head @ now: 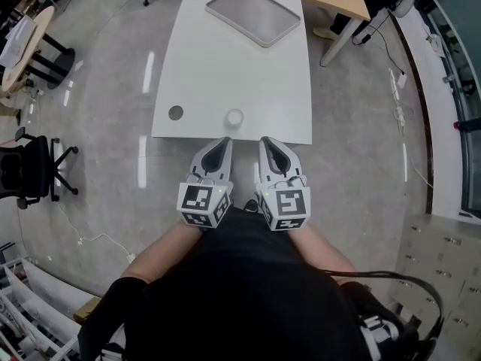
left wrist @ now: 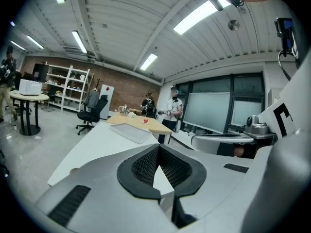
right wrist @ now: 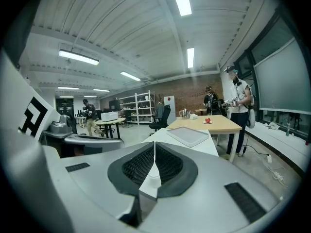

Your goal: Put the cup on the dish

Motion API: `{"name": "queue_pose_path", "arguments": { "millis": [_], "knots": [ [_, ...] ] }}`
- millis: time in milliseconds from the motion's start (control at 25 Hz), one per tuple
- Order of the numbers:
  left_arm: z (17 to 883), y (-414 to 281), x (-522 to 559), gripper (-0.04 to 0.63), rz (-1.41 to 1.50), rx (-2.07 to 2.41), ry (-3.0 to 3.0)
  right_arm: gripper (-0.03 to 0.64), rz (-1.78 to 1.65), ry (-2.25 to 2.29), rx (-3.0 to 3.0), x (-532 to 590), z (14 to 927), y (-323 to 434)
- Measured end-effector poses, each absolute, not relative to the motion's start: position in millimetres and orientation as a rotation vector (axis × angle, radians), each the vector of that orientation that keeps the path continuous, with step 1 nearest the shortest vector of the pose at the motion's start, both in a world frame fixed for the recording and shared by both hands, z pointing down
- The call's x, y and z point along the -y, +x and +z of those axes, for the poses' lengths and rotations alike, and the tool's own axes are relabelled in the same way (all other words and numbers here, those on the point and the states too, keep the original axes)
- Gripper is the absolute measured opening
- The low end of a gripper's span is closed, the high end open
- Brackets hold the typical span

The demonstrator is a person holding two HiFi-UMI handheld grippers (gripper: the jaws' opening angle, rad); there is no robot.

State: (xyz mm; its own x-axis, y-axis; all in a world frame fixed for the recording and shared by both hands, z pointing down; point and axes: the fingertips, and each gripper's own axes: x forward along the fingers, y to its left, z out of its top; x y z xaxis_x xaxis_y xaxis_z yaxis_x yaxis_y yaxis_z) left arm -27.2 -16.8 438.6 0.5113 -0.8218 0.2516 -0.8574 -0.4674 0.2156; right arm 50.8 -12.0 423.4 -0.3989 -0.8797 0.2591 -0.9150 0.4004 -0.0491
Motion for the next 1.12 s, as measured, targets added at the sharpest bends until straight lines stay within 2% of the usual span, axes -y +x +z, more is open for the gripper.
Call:
{"name": "queue_pose_path", "arguments": {
  "millis": [520, 960, 1000, 1120],
  "knots": [
    [453.8, -30.0, 104.2, 0.008, 0.187, 1.268, 2.628, 0.014, 0.220, 1.509, 2.543, 84.8, 439.6, 37.6],
    [511.2, -54.5, 148.3, 0.008, 0.323, 1.100, 2.640, 0.017, 0.357, 1.303, 2.424, 120.2, 512.3, -6.8],
    [515.7, -55.4, 151.2, 0.008, 0.329, 1.079, 2.642, 0.025, 0.370, 1.288, 2.418, 121.8, 518.7, -10.8],
    [527.4, -57.8, 158.1, 0.008, 0.344, 1.035, 2.639, 0.154, 0.420, 1.224, 2.403, 123.9, 537.3, -22.3]
  ]
}}
